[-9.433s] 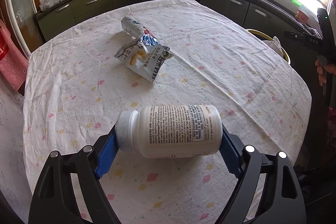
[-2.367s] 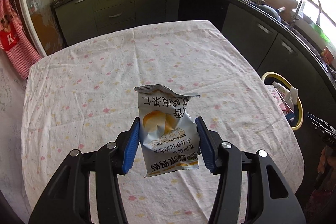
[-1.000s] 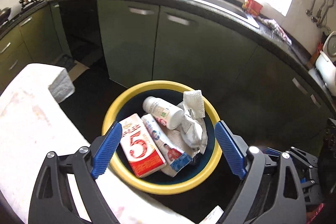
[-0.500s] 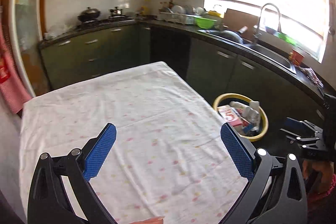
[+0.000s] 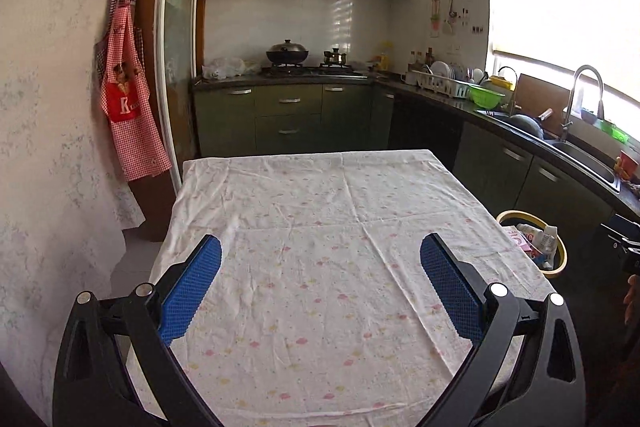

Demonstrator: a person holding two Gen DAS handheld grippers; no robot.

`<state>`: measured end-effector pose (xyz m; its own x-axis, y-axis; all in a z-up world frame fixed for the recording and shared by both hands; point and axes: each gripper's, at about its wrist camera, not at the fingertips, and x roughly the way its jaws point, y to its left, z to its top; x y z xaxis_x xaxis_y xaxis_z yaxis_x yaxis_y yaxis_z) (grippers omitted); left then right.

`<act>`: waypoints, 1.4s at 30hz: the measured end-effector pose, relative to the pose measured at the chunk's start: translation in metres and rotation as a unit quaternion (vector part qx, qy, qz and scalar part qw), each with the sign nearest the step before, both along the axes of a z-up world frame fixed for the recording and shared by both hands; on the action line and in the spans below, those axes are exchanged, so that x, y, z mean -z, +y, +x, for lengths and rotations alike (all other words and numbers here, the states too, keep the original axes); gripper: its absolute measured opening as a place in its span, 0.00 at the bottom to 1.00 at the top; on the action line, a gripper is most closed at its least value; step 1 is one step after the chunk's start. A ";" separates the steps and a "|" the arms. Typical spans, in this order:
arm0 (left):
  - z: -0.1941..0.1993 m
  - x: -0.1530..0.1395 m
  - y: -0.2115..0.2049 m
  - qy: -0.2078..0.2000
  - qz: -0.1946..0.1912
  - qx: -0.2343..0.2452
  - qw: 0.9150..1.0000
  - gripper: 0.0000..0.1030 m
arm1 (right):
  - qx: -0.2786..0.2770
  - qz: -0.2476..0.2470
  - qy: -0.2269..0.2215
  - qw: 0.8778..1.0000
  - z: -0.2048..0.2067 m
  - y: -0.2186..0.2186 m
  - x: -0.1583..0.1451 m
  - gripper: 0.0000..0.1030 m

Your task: Collect trash

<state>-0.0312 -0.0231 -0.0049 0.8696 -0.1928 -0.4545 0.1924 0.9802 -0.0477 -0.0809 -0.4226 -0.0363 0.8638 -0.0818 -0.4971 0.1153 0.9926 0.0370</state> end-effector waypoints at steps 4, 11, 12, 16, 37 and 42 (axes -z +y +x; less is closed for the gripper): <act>-0.015 -0.004 0.011 -0.008 -0.012 0.001 1.000 0.95 | 0.005 -0.005 -0.004 1.000 -0.011 0.008 -0.004 0.93; -0.034 -0.010 0.012 -0.022 -0.016 0.003 1.000 0.95 | 0.014 -0.005 -0.013 1.000 -0.024 0.011 -0.008 0.93; -0.035 -0.010 0.012 -0.022 -0.016 0.003 1.000 0.95 | 0.015 -0.005 -0.013 1.000 -0.025 0.011 -0.009 0.93; -0.043 -0.014 0.012 -0.028 -0.016 0.004 0.999 0.95 | 0.013 -0.006 -0.020 1.000 -0.028 0.013 -0.011 0.93; -0.042 -0.011 0.008 -0.018 -0.016 0.005 1.000 0.95 | 0.008 0.001 -0.019 1.000 -0.024 0.011 -0.008 0.93; -0.041 -0.010 0.008 -0.019 -0.016 0.007 1.000 0.95 | 0.007 0.002 -0.018 1.000 -0.023 0.011 -0.007 0.93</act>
